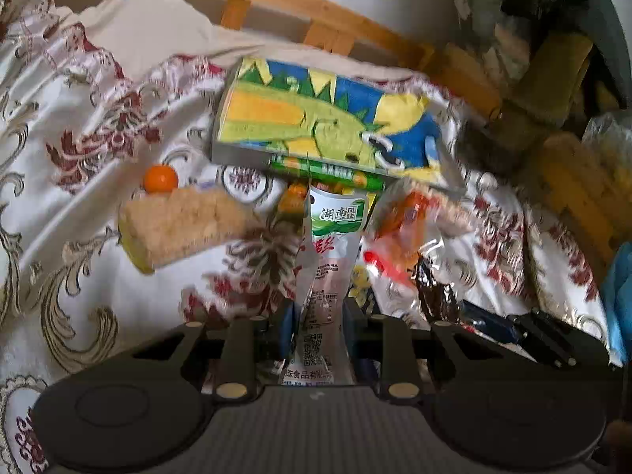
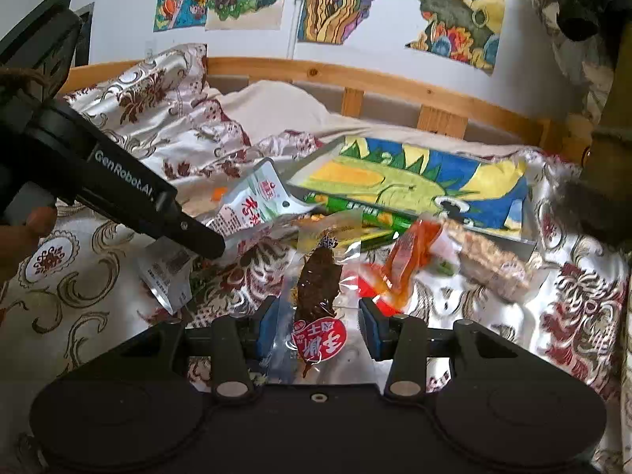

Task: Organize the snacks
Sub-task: 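Carry both bags over the dinosaur-picture box and open both tools onto it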

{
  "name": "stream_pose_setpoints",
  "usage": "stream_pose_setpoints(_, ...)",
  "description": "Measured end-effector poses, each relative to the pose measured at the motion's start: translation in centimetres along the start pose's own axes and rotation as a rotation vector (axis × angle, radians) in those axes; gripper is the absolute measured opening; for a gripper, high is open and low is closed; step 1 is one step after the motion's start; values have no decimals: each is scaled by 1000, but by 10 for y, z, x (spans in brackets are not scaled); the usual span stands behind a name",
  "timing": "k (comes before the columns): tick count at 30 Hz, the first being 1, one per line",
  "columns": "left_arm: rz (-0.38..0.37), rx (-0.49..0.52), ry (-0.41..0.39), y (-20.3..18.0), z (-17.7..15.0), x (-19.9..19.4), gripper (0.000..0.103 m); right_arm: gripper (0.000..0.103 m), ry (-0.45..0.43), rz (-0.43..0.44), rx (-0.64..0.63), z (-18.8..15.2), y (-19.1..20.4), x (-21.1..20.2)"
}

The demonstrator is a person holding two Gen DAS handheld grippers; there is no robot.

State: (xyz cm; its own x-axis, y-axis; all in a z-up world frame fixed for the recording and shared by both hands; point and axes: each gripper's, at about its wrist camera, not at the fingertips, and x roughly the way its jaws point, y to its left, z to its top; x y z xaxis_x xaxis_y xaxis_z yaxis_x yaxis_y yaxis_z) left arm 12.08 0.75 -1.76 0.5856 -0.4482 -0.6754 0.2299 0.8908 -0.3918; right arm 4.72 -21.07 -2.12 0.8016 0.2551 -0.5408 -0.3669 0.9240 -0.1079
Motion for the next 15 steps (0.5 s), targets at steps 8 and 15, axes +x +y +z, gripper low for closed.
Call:
stream_pose_setpoints(8, -28, -14, -76, -9, 41, 5, 28, 46, -77, -22, -14, 32, -25, 9)
stream_pose_setpoints(15, -48, -46, -149, -7, 99, 39, 29, 46, -136, -71, -49, 76, -66, 50)
